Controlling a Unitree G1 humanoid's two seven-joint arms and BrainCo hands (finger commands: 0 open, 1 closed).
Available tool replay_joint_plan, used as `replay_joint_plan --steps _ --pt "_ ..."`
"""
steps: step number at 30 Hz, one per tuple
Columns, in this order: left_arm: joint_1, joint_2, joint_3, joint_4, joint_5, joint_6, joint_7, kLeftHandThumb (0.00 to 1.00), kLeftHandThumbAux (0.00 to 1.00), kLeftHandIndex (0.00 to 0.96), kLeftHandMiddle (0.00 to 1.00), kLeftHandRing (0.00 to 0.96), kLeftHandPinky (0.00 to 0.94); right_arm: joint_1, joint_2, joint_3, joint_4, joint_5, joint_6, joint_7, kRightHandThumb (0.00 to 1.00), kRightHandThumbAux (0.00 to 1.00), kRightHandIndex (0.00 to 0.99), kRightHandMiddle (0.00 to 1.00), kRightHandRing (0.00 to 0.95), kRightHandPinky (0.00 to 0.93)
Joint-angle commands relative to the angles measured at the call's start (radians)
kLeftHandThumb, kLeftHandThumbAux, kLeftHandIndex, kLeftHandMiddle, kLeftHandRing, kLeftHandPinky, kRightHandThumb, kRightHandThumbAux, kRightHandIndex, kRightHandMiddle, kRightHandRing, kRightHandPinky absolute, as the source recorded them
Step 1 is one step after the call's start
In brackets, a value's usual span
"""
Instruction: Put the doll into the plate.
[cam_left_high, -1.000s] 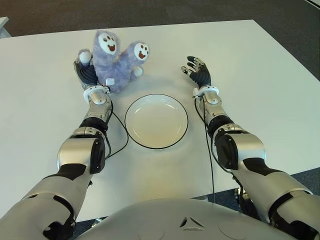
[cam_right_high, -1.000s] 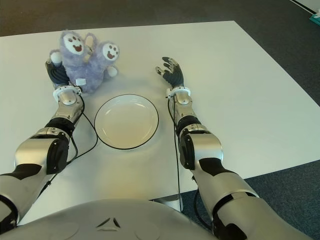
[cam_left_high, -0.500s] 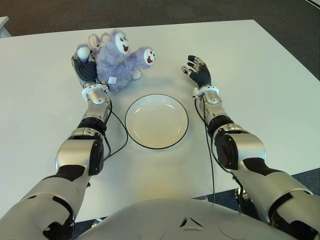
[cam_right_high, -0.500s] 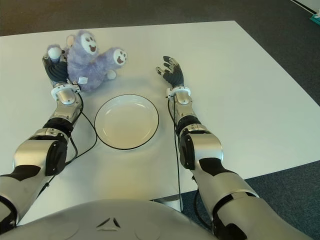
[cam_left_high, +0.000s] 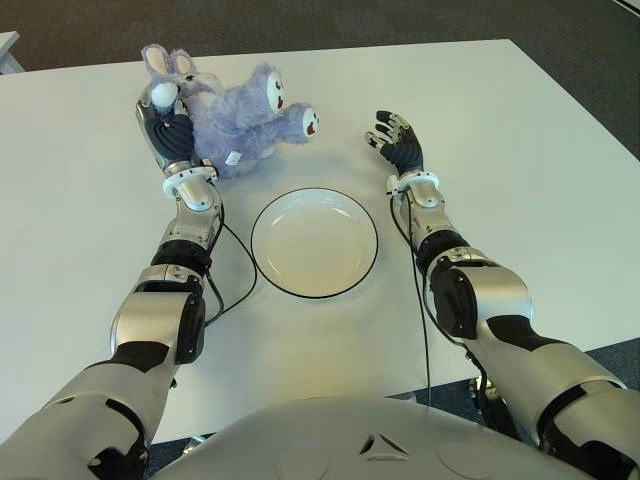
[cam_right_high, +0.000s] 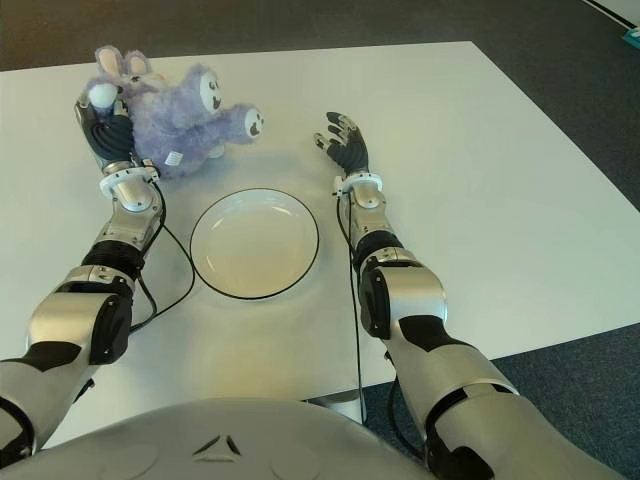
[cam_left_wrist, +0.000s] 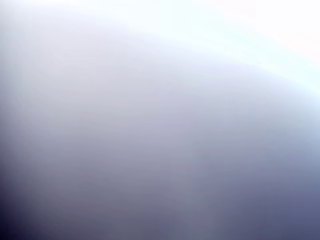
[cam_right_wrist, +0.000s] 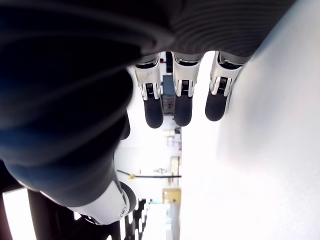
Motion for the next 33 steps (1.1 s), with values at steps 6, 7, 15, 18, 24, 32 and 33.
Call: replay_joint_plan --steps 6,7,15,18,24,32,33 --pt "0.059 0.000 -0.024 -0.127 0.075 0.056 0.045 0.744 0.692 0.444 0.834 0.851 0.859 0.036 0.006 0.002 0.031 -0.007 0.037 -0.001 0.443 0.839 0.168 0.121 0.094 0.108" --pt "0.061 0.003 -0.026 -0.133 0.082 0.056 0.046 0.743 0.692 0.445 0.834 0.851 0.860 0.036 0.006 0.002 0.031 -0.007 0.037 -0.002 0.440 0.837 0.171 0.120 0.093 0.107" --pt "0.065 0.020 -0.041 -0.144 0.118 0.018 0.060 0.739 0.692 0.444 0.833 0.853 0.853 0.037 0.005 0.008 0.031 -0.013 0.036 -0.008 0.386 0.835 0.162 0.112 0.090 0.112" --pt "0.066 0.019 -0.040 -0.150 0.124 0.017 0.064 0.738 0.692 0.444 0.834 0.854 0.855 0.037 0.005 0.009 0.031 -0.014 0.035 -0.010 0.374 0.835 0.154 0.111 0.090 0.117" --pt "0.075 0.013 -0.048 -0.195 0.148 0.036 0.077 0.735 0.691 0.444 0.833 0.853 0.855 0.038 0.005 0.012 0.032 -0.017 0.035 -0.018 0.354 0.837 0.149 0.112 0.094 0.132" --pt "0.086 0.011 -0.050 -0.244 0.156 0.073 0.056 0.733 0.690 0.445 0.829 0.851 0.850 0.040 0.006 0.014 0.032 -0.018 0.031 -0.023 0.340 0.833 0.168 0.118 0.096 0.131" --pt "0.087 0.011 -0.051 -0.248 0.156 0.075 0.053 0.732 0.690 0.445 0.826 0.849 0.844 0.041 0.006 0.014 0.032 -0.018 0.030 -0.023 0.334 0.832 0.172 0.119 0.097 0.132"
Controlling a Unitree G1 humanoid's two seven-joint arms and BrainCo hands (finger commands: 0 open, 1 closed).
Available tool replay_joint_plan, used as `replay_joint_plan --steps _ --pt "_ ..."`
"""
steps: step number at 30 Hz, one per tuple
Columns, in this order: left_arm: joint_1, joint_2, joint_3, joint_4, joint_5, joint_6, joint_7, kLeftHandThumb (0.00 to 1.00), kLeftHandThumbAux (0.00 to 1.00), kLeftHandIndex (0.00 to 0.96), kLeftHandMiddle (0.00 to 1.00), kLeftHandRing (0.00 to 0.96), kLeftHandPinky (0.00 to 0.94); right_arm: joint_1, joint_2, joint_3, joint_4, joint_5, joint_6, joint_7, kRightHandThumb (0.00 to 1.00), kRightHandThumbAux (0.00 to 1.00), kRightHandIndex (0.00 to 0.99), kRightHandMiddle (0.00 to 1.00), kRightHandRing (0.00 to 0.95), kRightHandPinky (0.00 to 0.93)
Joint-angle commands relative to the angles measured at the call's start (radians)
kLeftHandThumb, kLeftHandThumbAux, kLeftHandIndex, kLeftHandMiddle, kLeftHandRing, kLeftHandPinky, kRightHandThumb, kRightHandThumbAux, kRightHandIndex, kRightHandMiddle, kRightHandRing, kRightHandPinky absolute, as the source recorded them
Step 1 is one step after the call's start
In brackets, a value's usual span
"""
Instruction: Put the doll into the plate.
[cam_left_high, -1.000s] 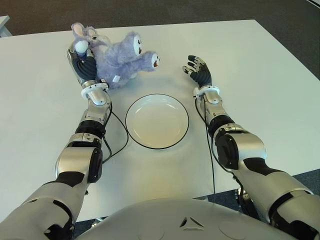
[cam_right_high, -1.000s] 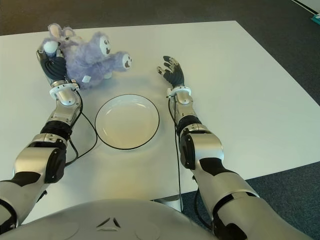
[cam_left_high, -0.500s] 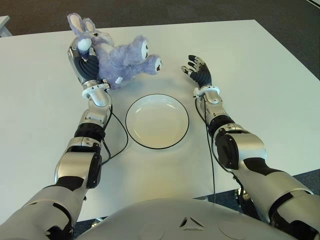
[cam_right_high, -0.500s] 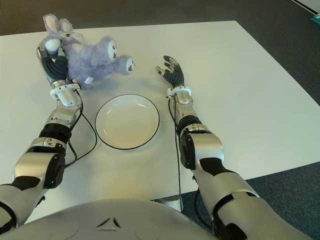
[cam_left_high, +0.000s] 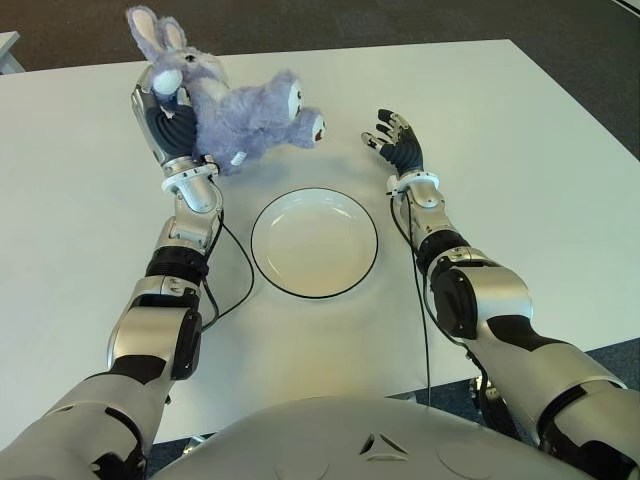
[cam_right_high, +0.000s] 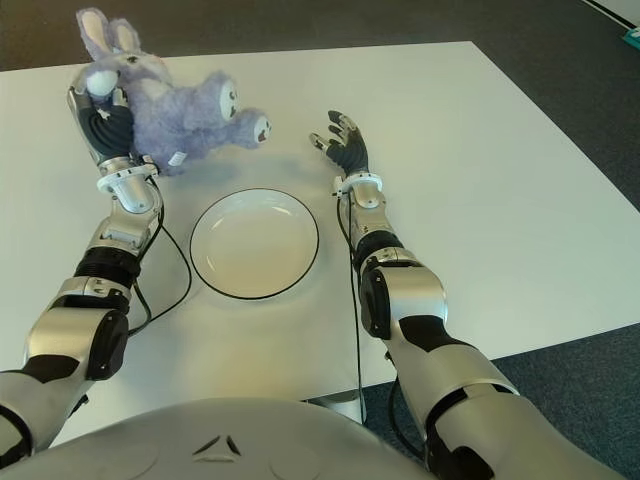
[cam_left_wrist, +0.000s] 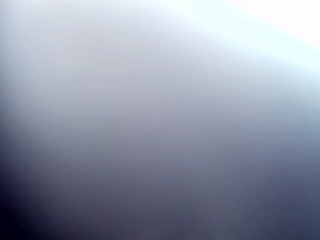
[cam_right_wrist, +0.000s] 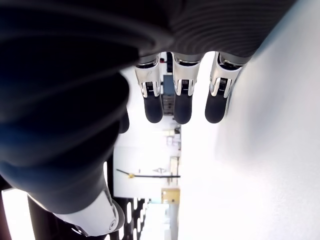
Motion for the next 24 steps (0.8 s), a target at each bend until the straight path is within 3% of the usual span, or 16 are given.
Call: replay_joint_plan --steps 1,24 --pt "0.020 0.001 -0.009 -0.031 0.009 0.017 -0.013 0.732 0.690 0.445 0.825 0.849 0.843 0.041 0.008 0.004 0.031 -0.011 0.030 -0.005 0.331 0.833 0.173 0.119 0.097 0.132" --pt "0.064 0.005 -0.026 -0.161 0.021 0.020 -0.054 0.728 0.687 0.446 0.795 0.837 0.829 0.040 0.013 -0.007 0.032 0.000 0.036 0.009 0.370 0.862 0.164 0.126 0.100 0.116"
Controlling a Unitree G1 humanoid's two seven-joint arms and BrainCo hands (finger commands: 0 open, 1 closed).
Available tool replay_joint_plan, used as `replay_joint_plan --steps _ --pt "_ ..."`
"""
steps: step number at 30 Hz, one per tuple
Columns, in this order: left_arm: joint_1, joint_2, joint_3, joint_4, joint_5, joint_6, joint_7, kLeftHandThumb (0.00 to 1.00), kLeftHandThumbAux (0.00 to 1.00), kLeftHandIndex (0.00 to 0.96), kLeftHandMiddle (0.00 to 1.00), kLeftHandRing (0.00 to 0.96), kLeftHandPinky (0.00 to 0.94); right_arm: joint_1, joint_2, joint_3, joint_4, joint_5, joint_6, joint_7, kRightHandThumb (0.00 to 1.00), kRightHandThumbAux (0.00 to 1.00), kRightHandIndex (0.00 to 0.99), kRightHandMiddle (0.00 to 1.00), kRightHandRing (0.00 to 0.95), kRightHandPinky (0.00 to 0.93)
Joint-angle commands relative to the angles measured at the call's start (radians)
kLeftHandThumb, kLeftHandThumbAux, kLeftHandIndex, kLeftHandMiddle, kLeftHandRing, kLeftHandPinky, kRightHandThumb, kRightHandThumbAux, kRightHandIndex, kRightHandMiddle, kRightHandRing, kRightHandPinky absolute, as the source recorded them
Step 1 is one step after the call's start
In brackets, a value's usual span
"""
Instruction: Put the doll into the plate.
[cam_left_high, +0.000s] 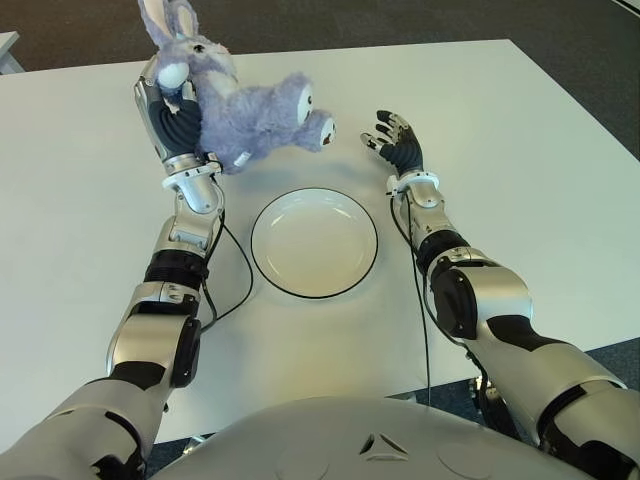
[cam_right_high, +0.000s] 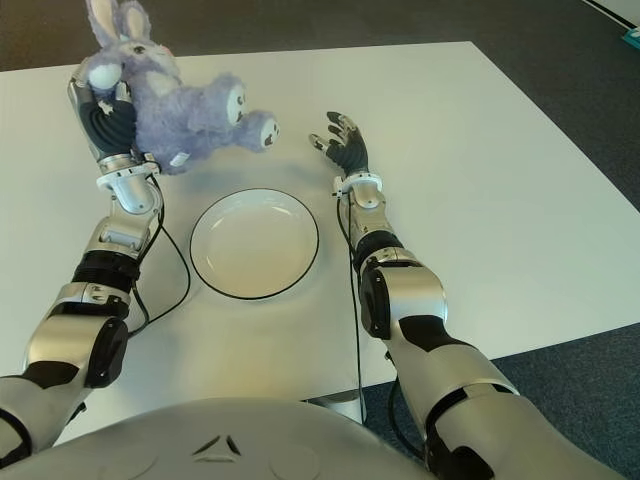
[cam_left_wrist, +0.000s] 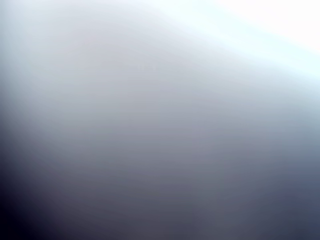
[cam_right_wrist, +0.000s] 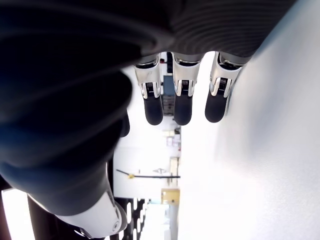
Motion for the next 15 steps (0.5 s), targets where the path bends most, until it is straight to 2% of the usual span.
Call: replay_joint_plan --steps 1,15 --pt "0.025 0.006 0.000 -0.051 0.012 0.019 -0.023 0.726 0.687 0.444 0.785 0.834 0.828 0.040 0.013 -0.005 0.032 0.000 0.036 0.008 0.390 0.865 0.172 0.130 0.102 0.118" --pt "0.098 0.009 -0.005 -0.228 0.042 0.078 -0.068 0.728 0.686 0.447 0.800 0.835 0.848 0.037 0.017 -0.010 0.033 0.003 0.039 0.010 0.447 0.855 0.203 0.143 0.108 0.118"
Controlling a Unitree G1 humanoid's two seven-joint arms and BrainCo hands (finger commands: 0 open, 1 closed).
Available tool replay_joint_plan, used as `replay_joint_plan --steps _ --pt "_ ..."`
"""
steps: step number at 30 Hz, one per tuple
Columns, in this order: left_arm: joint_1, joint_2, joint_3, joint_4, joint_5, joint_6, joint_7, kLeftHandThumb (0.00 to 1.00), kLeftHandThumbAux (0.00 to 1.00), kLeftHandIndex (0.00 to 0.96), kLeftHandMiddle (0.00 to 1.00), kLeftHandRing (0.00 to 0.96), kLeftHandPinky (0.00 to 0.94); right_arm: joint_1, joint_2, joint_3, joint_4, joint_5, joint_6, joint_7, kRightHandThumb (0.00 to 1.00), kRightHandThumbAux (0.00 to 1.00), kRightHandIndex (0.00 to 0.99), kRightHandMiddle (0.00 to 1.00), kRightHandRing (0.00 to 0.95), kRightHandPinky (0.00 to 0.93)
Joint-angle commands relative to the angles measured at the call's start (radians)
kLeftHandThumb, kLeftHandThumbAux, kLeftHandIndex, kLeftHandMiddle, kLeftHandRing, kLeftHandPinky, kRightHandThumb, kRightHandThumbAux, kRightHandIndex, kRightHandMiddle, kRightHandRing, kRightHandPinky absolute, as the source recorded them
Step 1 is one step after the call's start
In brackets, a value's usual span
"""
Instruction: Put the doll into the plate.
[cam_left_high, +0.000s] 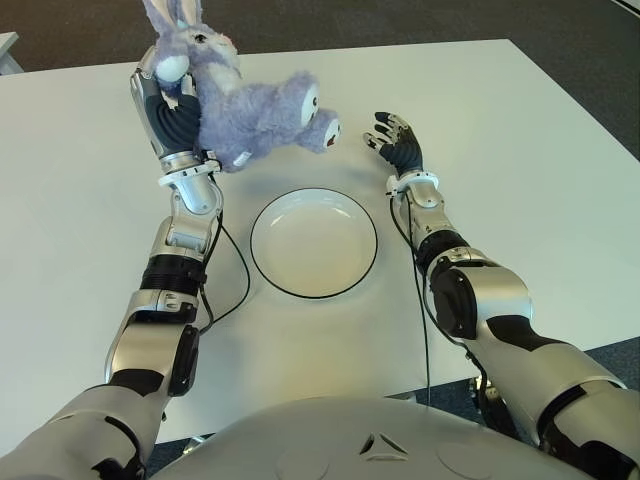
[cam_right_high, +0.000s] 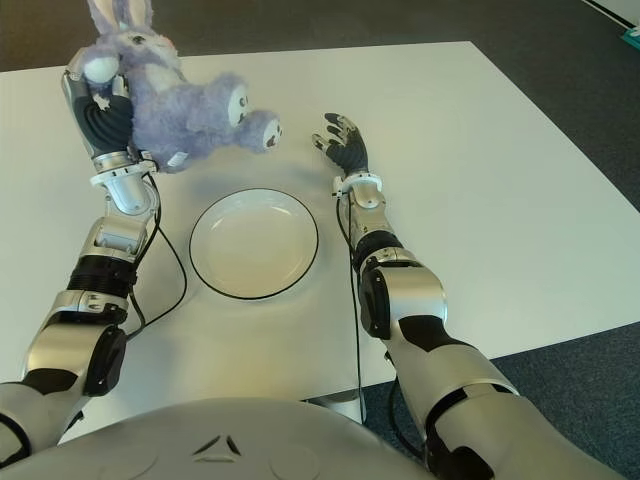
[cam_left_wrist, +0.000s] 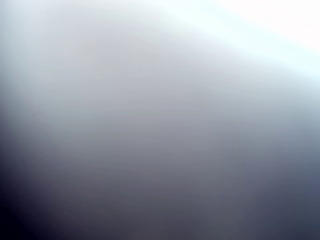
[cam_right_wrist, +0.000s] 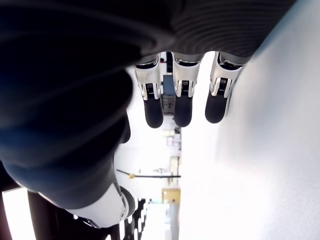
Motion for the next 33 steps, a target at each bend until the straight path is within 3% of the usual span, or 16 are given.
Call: replay_joint_plan --steps 1,18,33 --pt "0.040 0.006 -0.004 -0.071 0.027 0.015 -0.026 0.729 0.687 0.447 0.802 0.835 0.851 0.036 0.014 -0.005 0.033 0.002 0.040 0.006 0.450 0.856 0.203 0.143 0.108 0.118" --pt "0.081 -0.012 -0.009 -0.178 0.126 0.022 0.016 0.740 0.691 0.444 0.844 0.863 0.860 0.035 0.016 -0.006 0.033 0.002 0.040 0.009 0.442 0.864 0.180 0.137 0.107 0.118" --pt "0.121 -0.023 -0.017 -0.259 0.133 0.026 -0.025 0.742 0.692 0.445 0.835 0.862 0.843 0.032 0.018 -0.007 0.033 0.001 0.042 0.004 0.463 0.861 0.205 0.141 0.109 0.112"
